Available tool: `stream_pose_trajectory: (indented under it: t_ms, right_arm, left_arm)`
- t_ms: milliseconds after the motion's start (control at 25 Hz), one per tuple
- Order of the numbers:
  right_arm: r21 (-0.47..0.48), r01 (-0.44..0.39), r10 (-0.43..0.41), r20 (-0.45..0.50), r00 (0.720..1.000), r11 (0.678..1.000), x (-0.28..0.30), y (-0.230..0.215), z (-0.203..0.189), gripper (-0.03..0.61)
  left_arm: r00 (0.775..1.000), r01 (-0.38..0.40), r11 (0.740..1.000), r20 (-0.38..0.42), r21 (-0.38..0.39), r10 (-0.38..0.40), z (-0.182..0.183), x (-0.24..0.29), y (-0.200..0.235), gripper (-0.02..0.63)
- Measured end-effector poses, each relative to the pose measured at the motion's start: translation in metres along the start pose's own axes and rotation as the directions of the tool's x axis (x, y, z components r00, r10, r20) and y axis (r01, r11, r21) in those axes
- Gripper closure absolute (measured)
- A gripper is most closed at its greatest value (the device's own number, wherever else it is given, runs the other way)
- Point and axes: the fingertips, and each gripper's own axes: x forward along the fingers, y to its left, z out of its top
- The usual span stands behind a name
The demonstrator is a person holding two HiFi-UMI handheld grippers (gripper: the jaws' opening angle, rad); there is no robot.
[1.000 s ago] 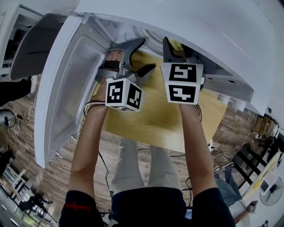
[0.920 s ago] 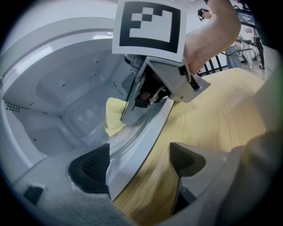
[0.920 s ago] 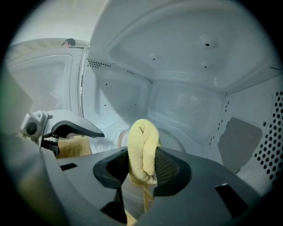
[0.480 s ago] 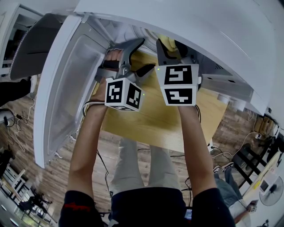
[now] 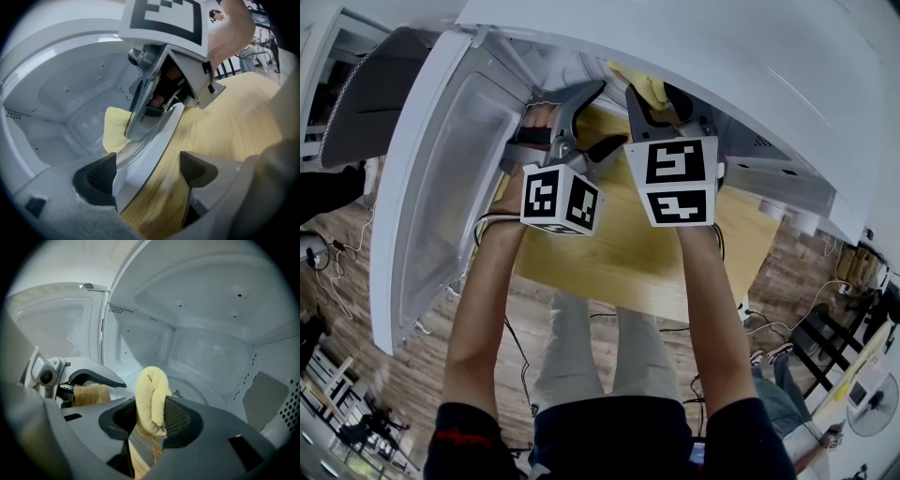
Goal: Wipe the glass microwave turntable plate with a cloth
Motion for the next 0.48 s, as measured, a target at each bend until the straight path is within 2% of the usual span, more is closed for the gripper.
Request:
stream_pose_trajectory:
  t_ms: [480]
  right_arm:
    - [0.018,0.017,-0.017,-0.002,1.0,1.0,-0.0003,-0.0092,-0.002,0.437]
  left_arm:
    - [1.0,0.01,1.0,0.011,0.018,-0.01,0.002,-0.0008,-0.0029,0.198]
